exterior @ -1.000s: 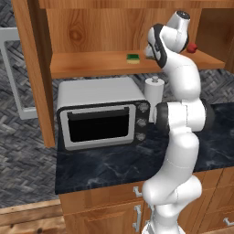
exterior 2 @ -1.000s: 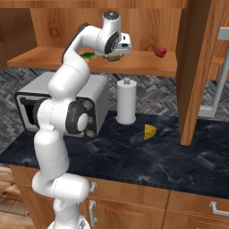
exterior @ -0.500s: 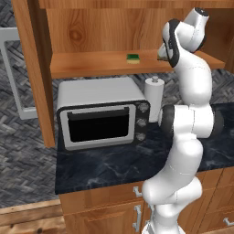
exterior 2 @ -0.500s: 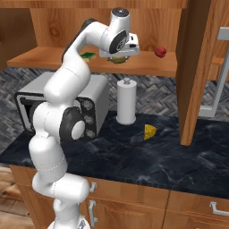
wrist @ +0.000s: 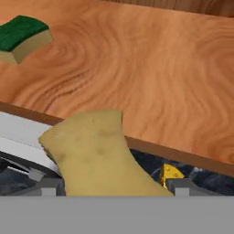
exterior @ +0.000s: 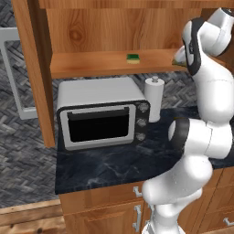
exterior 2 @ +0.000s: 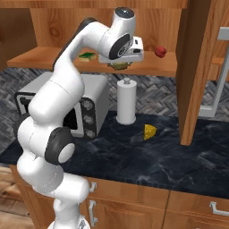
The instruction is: Pick the sponge and sponge from the cabinet and place them on the counter.
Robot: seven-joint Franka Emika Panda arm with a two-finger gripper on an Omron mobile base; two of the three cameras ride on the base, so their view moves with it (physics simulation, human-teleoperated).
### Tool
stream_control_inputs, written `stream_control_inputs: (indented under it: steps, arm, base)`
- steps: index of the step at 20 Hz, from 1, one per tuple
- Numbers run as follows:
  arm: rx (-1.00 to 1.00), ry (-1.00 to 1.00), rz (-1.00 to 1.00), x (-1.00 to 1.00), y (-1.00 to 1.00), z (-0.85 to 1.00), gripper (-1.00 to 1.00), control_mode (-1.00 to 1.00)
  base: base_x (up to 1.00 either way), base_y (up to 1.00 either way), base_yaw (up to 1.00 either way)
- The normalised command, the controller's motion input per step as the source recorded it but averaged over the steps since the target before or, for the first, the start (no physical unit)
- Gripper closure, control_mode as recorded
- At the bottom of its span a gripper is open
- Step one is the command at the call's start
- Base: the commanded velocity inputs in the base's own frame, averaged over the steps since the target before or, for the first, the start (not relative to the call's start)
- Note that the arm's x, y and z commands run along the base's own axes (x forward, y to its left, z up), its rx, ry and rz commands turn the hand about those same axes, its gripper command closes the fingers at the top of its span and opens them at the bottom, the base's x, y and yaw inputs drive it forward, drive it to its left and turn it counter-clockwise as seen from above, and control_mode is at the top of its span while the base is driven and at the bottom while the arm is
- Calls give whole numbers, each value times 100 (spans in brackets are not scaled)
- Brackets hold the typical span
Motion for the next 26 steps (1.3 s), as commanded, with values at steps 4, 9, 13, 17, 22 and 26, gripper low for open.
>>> stream_control_inputs:
  steps: [4, 9, 13, 17, 22, 26]
  arm:
    - [-5, -5, 0, -100, 0, -16, 100, -100]
    - [-8, -4, 0, -91, 0, -34, 100, -100]
    - [-9, 0, 0, -72, 0, -46, 100, -100]
    - [-5, 0, -1, -47, -1, -50, 100, -100]
    - [0, 0, -6, -3, -7, -51, 100, -100]
    - [0, 0, -5, 0, -3, -47, 100, -100]
  base:
    - [0, 0, 0]
    - [0, 0, 0]
    - [0, 0, 0]
    - [0, 0, 0]
    - [0, 0, 0]
    - [0, 0, 0]
